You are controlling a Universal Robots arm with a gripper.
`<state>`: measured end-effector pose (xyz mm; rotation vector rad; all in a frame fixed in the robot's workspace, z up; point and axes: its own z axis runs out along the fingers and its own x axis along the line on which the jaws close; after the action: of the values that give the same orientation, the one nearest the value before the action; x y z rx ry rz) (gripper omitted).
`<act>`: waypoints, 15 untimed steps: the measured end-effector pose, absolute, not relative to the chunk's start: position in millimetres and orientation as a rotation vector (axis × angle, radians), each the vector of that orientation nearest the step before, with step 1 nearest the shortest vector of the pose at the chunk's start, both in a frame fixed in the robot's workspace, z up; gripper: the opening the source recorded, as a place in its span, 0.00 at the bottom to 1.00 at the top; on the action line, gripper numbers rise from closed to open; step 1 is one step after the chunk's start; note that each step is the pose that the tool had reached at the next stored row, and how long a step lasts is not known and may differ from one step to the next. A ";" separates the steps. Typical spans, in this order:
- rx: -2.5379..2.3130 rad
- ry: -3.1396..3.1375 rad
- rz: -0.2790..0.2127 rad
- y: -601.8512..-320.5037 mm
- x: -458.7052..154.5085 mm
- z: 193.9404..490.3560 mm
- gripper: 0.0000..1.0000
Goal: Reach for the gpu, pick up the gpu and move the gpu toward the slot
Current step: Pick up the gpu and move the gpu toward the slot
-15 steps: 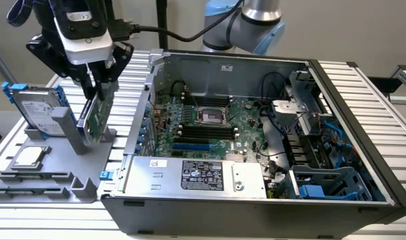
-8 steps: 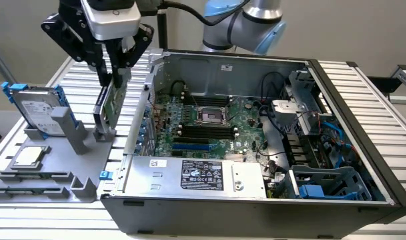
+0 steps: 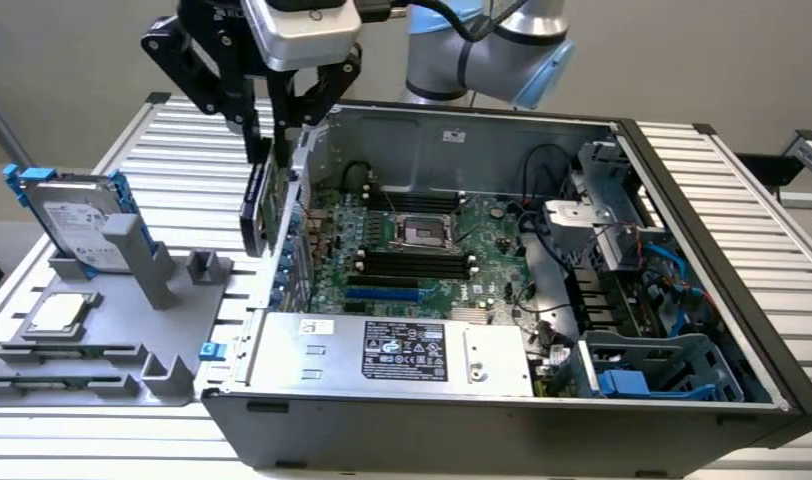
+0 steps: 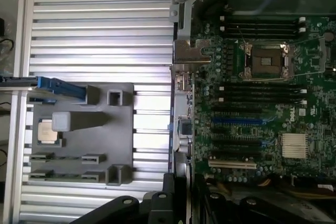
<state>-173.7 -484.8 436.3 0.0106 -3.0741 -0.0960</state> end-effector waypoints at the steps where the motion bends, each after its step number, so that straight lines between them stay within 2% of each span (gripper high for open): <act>1: 0.011 -3.074 -0.098 -484.6 -169.2 436.2 0.26; 15: 0.011 -3.073 -0.103 -465.7 -109.2 429.2 0.26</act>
<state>-109.2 -465.7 429.2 0.0107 -3.0732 -0.1029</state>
